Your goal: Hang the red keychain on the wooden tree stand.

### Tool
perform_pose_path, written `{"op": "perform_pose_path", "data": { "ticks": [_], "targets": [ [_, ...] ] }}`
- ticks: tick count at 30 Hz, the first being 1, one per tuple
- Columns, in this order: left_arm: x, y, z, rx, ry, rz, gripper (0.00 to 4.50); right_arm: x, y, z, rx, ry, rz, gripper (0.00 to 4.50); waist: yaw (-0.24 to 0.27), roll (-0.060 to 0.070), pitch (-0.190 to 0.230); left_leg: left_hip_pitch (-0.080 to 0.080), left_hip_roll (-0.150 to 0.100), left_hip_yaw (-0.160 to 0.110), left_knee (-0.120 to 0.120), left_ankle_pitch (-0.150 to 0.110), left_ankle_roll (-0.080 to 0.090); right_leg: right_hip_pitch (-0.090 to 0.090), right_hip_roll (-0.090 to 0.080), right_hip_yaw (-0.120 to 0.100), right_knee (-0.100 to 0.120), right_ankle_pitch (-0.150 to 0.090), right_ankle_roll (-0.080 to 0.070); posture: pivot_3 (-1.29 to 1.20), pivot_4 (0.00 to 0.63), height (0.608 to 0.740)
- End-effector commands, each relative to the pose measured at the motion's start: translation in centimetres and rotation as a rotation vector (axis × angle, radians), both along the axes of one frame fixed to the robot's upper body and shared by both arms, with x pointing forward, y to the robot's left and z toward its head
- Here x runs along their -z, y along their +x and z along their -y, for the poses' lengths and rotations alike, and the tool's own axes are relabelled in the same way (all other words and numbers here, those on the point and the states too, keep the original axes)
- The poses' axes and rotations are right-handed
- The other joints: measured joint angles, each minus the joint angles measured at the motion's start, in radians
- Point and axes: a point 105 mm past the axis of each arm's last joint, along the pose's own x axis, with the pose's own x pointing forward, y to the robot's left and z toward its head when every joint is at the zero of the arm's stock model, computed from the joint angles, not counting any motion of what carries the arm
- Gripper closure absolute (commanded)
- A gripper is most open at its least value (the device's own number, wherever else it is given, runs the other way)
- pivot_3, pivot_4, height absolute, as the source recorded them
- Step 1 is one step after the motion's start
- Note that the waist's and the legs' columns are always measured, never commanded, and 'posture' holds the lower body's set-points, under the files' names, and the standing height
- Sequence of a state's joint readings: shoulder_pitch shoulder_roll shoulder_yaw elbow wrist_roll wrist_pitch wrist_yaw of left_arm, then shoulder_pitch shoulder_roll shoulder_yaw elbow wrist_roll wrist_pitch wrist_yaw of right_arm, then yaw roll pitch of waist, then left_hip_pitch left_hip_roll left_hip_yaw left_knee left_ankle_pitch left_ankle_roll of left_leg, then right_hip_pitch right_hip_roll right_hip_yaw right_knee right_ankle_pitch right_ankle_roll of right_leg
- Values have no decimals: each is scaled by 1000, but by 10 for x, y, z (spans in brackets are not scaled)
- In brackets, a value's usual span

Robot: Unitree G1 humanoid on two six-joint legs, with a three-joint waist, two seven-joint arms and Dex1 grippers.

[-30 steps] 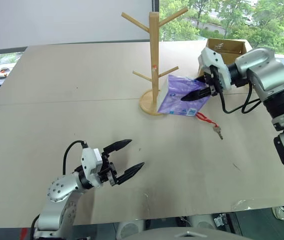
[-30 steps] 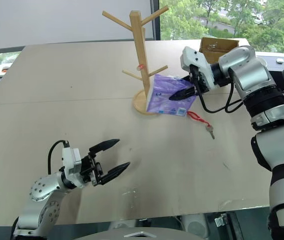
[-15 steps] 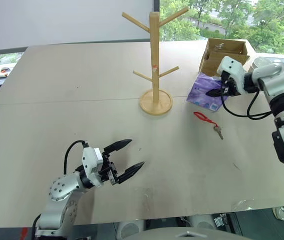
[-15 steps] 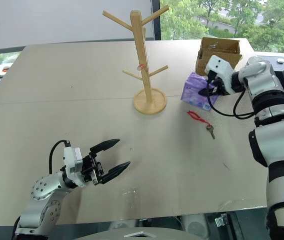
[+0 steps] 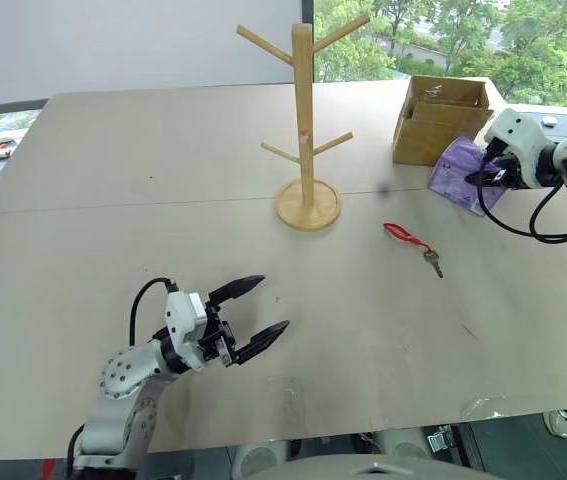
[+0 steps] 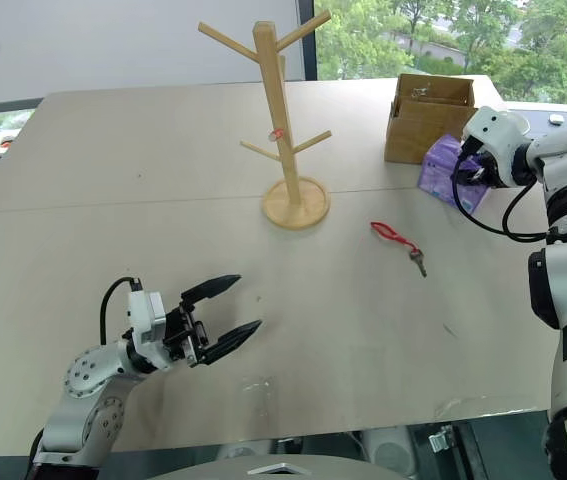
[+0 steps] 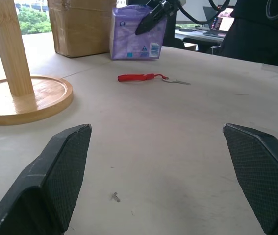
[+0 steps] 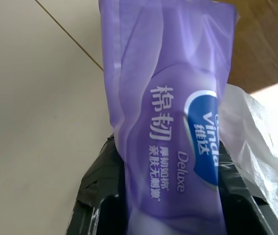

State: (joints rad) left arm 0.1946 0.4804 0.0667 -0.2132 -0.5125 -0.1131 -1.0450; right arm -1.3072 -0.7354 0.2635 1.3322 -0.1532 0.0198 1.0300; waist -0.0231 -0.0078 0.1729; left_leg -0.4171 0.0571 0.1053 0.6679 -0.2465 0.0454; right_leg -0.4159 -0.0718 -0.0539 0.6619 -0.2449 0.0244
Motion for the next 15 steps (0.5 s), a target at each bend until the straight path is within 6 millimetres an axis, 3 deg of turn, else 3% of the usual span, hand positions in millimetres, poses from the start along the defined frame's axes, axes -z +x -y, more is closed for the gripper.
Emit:
{"op": "perform_pose_path", "data": {
  "ticks": [1, 4, 11, 15],
  "targets": [
    [-3, -1, 1, 10, -1, 15, 0, -23, 3, 2, 11, 25, 68, 1350, 0, 0, 0, 0, 0, 0, 0, 0, 0, 0, 0, 0, 0, 0, 0, 0, 150, 740],
    [-3, -1, 1, 12, 0, 14, 0, -25, 3, -1, -8, 20, 85, 66, 0, 0, 0, 0, 0, 0, 0, 0, 0, 0, 0, 0, 0, 0, 0, 0, 150, 740],
    [-4, -2, 1, 13, -1, 14, 0, -50, 6, -4, -17, 66, 176, 66, -4, 1, 1, 0, 0, 0, 0, 1, -2, 0, 0, 0, 0, 0, 0, 0, 150, 740],
    [-6, -3, 2, 21, -6, 15, 0, -83, 2, -2, -19, 139, 251, 66, -7, 2, 1, 0, 0, 0, 0, 2, -3, 0, 0, 0, 0, 0, 0, 0, 150, 740]
  ]
}}
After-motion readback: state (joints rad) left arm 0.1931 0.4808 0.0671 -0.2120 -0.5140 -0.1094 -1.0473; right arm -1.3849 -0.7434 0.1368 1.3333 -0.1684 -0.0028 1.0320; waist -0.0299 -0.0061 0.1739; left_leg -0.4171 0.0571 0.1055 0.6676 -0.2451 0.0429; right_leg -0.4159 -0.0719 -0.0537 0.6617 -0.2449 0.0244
